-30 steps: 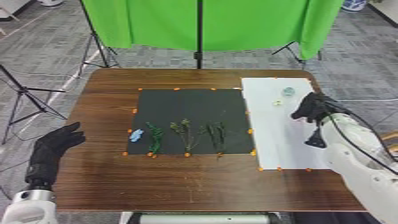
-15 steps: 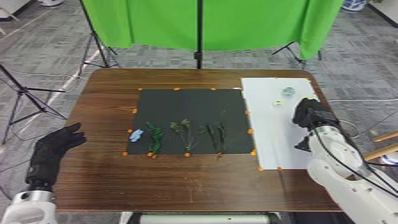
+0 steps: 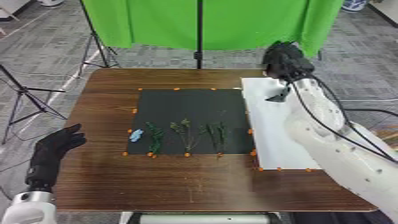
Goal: Arrange flowers
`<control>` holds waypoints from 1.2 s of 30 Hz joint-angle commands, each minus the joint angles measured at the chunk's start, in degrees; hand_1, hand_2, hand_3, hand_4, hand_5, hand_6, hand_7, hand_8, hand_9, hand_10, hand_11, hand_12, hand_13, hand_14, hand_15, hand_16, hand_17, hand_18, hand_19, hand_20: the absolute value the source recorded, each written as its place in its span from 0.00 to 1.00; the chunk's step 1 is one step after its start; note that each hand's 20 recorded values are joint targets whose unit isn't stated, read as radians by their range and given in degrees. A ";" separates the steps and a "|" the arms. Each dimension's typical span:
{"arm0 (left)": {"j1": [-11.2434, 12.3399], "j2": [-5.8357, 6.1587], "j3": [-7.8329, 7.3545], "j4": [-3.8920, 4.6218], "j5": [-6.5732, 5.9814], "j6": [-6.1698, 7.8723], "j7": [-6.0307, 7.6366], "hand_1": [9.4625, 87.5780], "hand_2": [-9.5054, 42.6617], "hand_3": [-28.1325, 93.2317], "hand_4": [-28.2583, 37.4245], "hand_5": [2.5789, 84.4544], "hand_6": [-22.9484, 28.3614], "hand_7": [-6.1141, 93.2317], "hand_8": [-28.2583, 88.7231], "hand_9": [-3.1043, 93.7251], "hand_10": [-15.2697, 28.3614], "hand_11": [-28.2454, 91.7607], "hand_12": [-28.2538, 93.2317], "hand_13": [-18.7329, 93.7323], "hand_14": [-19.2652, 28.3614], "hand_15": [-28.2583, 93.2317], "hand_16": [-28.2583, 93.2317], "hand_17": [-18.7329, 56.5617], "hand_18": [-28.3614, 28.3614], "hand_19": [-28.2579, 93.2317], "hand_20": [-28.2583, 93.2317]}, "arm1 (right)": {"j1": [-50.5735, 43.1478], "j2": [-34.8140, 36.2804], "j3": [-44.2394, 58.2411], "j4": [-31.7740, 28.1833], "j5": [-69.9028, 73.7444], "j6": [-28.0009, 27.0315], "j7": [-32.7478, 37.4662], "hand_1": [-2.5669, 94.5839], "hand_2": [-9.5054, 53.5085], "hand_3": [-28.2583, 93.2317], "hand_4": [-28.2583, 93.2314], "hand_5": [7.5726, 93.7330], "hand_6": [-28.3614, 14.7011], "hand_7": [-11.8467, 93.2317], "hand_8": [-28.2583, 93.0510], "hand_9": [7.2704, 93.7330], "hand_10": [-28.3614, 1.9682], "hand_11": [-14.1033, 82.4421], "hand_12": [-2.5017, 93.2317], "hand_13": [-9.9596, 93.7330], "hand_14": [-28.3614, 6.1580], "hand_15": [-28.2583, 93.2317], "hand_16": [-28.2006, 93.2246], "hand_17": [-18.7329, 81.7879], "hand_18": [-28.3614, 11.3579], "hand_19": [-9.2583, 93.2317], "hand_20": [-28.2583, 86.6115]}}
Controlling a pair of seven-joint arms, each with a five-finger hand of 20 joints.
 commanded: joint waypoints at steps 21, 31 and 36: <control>-6.53 1.66 4.90 2.96 0.75 -1.64 -0.54 0.21 0.58 0.80 0.03 0.57 0.57 0.19 0.19 0.54 0.70 0.43 0.32 0.53 0.81 0.44 0.20 0.39 0.74 0.34 0.39 | 9.56 -35.57 -18.79 18.15 3.47 -14.13 -5.12 0.65 0.00 0.72 0.11 0.82 0.65 0.35 0.35 0.97 0.68 0.26 0.51 0.97 0.80 0.76 0.54 0.82 0.35 1.00 0.79; -7.15 1.98 5.16 3.59 0.42 -2.54 0.05 0.22 0.43 0.80 0.08 0.57 0.57 0.19 0.19 0.53 0.70 0.42 0.32 0.53 0.81 0.44 0.20 0.39 0.74 0.34 0.39 | 9.23 -35.75 -20.16 20.93 1.40 -14.41 -4.18 0.64 0.00 0.72 0.11 0.81 0.65 0.35 0.35 0.97 0.67 0.27 0.52 0.97 0.79 0.77 0.54 0.82 0.35 1.00 0.80; -7.48 1.86 4.42 4.39 2.41 -7.03 0.57 0.32 0.21 0.78 0.18 0.55 0.56 0.19 0.19 0.53 0.69 0.42 0.32 0.53 0.80 0.44 0.20 0.39 0.74 0.34 0.39 | 9.20 -36.14 -21.21 22.52 0.15 -12.70 -4.15 0.63 0.00 0.72 0.11 0.81 0.65 0.35 0.34 0.97 0.68 0.27 0.53 0.96 0.79 0.77 0.55 0.82 0.35 1.00 0.80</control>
